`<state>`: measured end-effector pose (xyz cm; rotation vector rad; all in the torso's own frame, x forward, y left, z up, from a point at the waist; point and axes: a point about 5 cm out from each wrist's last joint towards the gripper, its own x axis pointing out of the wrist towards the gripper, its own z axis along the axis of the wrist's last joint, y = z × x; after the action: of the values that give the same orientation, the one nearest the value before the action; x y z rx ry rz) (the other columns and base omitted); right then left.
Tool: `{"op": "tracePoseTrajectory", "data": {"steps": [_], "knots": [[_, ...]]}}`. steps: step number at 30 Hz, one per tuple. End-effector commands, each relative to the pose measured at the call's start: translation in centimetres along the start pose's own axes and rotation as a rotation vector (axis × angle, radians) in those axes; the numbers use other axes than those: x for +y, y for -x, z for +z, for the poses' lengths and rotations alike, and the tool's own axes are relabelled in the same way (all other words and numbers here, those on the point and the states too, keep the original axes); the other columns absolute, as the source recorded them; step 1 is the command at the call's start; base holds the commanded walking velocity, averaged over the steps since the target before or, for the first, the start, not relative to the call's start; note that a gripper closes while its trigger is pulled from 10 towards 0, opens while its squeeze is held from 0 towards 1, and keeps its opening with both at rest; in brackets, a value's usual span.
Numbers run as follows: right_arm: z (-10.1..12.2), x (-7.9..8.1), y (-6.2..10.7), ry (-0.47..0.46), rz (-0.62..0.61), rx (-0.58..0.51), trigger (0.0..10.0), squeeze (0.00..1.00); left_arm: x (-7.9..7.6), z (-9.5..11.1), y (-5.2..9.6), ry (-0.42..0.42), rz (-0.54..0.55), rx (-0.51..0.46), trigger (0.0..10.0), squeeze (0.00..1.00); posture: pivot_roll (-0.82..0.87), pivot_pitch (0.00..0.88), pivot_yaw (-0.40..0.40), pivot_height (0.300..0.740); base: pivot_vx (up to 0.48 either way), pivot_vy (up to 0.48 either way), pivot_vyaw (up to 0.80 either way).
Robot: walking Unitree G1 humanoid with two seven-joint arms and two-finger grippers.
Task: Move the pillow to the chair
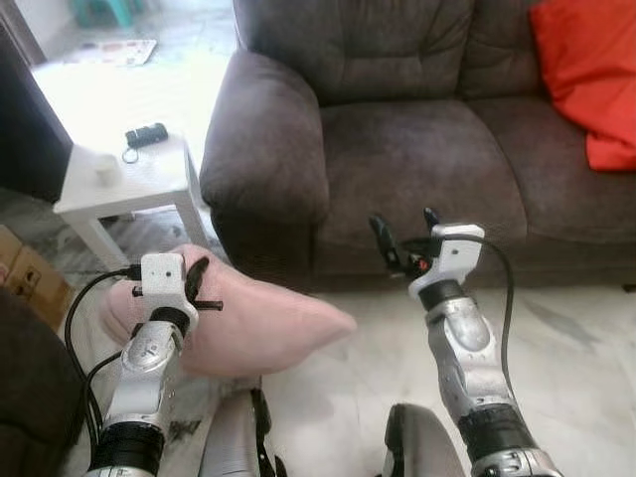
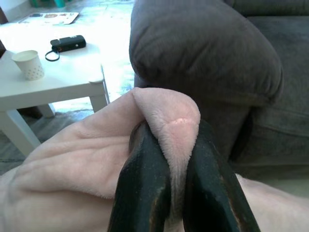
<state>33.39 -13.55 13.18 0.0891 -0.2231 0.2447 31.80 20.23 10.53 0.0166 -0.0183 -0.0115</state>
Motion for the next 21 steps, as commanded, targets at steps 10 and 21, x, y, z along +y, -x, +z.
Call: {"op": "tracePoseTrajectory", "data": {"steps": [10,21], "knots": [[0.39,0.55,-0.72,-0.010,0.018,-0.024,10.0,0.00,0.15,3.02,-0.58,-0.013,-0.003,-0.125,10.0,0.00,0.06,0.019,0.041,0.740,0.000,0.000,0.00],[0.22,1.02,-0.81,-0.020,0.044,-0.022,10.0,0.00,-0.08,3.41,-0.61,-0.006,-0.014,-0.135,10.0,0.00,0.06,0.016,0.042,0.740,0.000,0.000,0.00]]}}
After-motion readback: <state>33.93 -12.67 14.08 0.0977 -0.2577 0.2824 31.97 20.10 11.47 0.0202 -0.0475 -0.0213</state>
